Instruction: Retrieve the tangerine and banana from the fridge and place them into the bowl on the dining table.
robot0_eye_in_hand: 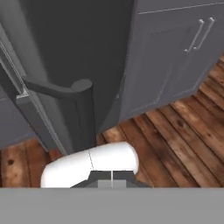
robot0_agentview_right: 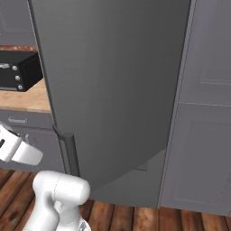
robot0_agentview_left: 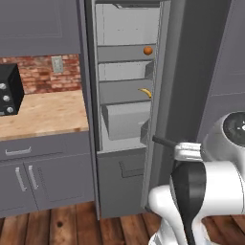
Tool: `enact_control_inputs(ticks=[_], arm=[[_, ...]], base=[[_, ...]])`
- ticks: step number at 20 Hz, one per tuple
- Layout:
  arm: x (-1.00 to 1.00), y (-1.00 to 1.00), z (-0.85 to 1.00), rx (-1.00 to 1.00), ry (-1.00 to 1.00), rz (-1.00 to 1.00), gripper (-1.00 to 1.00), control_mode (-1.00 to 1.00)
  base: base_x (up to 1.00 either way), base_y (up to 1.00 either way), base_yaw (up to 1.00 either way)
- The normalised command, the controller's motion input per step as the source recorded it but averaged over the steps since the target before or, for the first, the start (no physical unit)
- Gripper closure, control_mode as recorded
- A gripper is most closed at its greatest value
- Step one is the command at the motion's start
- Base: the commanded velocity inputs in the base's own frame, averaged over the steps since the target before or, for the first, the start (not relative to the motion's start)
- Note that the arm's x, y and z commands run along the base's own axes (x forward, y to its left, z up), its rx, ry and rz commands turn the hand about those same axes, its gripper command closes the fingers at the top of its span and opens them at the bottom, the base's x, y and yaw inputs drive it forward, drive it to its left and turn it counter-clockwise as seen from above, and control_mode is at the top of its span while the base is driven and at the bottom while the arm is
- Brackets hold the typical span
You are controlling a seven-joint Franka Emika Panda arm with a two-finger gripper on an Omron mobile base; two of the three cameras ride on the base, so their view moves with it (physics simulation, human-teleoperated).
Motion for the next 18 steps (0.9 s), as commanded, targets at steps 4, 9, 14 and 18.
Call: enact_control_inputs(ticks=[4,9,14,18], arm=[[0.0,0.97,0.02,-0.29,-0.16,0.14,1.0,-1.0],[0.01,0.96,0.0,-0.35,-0.01,0.25,1.0,-1.0],[0.22,0.76,0.0,-0.36,0.04,0.21,1.0,-1.0],[0.44,0.5,0.0,-0.3,0.08,0.11,1.0,-1.0]], base=[[0.0,0.0,0.0],[0.0,0.0,0.0],[0.0,0.0,0.0],[0.0,0.0,0.0]])
